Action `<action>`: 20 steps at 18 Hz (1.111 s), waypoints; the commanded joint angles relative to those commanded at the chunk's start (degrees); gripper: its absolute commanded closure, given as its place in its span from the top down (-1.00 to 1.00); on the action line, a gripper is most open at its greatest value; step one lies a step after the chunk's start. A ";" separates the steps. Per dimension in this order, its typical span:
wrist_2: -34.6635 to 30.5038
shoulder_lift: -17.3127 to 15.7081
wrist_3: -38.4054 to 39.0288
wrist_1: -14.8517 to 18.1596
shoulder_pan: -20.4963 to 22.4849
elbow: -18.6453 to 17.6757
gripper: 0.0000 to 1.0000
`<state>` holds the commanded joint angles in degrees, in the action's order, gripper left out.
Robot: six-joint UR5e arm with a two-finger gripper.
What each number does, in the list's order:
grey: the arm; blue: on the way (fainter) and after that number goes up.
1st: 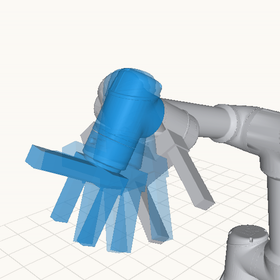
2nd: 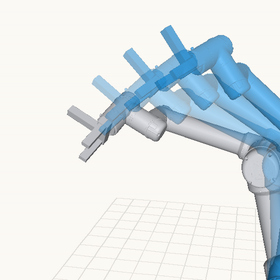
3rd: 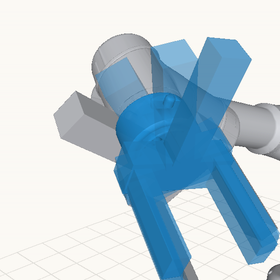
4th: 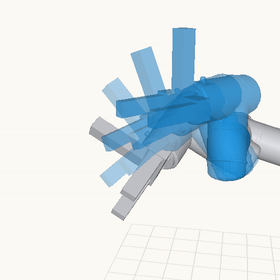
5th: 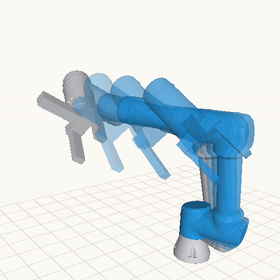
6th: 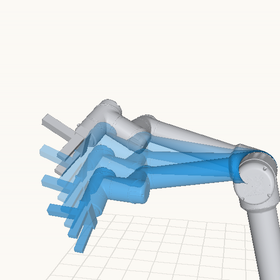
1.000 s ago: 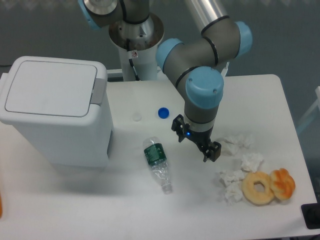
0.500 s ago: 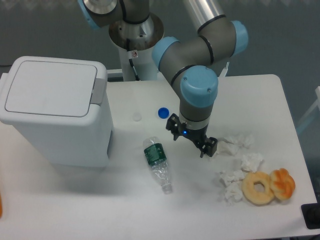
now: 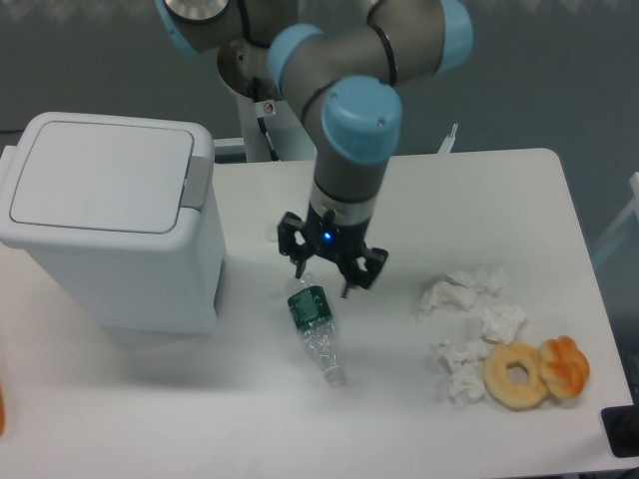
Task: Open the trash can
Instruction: 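Raise the gripper and move it toward the white trash can lid, then lower the gripper onto the lid's raised tab at the hinge edge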
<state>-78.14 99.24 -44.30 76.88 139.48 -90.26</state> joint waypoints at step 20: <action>15.64 -10.03 6.42 9.43 2.90 -0.09 -1.00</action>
<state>-62.49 89.21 -37.88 86.31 142.38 -90.35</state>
